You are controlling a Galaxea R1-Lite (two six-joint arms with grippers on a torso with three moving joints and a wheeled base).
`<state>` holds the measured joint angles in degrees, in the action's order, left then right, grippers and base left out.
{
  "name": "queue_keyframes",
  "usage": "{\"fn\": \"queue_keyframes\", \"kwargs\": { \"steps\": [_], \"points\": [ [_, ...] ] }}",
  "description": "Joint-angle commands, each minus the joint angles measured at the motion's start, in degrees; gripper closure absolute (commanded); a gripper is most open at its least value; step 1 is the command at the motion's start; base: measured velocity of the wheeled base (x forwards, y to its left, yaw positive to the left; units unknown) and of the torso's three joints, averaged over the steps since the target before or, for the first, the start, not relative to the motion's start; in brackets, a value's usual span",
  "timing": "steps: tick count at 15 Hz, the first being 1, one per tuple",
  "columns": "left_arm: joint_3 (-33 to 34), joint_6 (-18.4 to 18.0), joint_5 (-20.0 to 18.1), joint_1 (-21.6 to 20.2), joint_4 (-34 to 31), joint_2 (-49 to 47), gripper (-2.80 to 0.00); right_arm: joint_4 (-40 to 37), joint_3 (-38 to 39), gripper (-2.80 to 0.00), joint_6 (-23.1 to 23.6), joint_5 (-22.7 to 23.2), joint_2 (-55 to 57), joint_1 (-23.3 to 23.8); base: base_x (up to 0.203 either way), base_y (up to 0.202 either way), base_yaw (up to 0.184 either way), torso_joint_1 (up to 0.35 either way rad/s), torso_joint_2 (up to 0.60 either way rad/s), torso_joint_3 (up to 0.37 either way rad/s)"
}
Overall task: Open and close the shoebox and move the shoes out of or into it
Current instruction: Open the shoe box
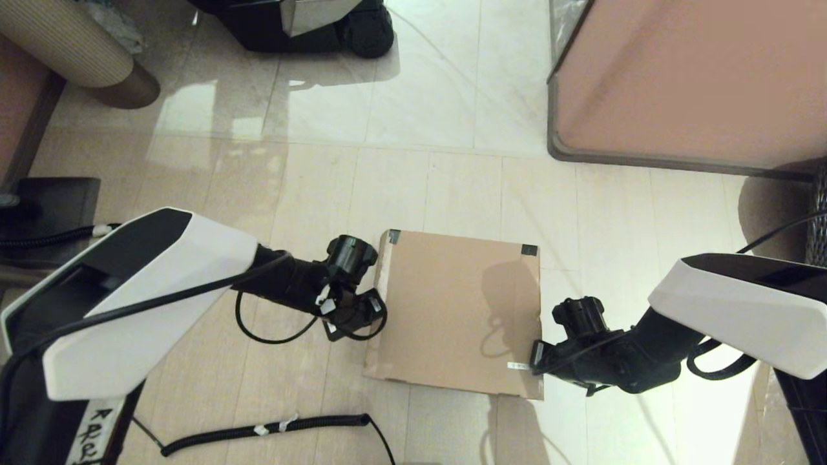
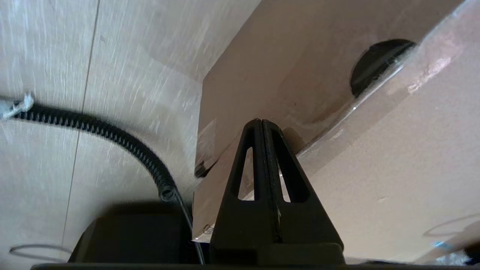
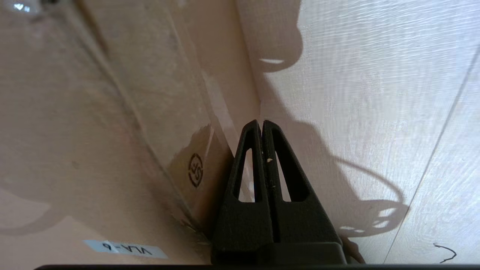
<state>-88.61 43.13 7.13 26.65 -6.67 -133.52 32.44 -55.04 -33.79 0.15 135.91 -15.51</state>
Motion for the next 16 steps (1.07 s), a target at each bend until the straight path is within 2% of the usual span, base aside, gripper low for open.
{"fn": "queue_keyframes", "kwargs": {
  "steps": [1,5,12,13,16],
  "points": [
    [0.8,0.29,0.0,0.68,0.07,0.54,0.0,0.26,-0.07,0.0,-0.8,0.42,-0.56,-0.05,0.0,0.0,0.0,0.0,0.0,0.0],
    [1.34,1.43,0.08,0.68,-0.1,1.47,0.0,0.1,0.69,0.0,-5.7,4.61,-4.41,0.17,0.0,0.0,0.0,0.0,0.0,0.0],
    [1.34,1.46,0.08,0.6,-0.1,3.26,0.0,-0.96,7.22,0.0,-8.73,17.57,-15.15,2.26,0.0,0.0,0.0,0.0,0.0,0.0],
    [1.25,1.52,0.08,0.6,-0.04,3.69,0.0,-1.43,8.14,0.0,-9.12,20.34,-16.61,3.05,0.0,0.0,0.0,0.0,0.0,0.0],
    [1.0,1.92,0.08,0.42,-0.09,5.15,0.0,-5.23,8.42,0.0,-15.91,29.35,-20.66,4.51,0.0,0.0,0.0,0.0,0.0,0.0]
  ]
}}
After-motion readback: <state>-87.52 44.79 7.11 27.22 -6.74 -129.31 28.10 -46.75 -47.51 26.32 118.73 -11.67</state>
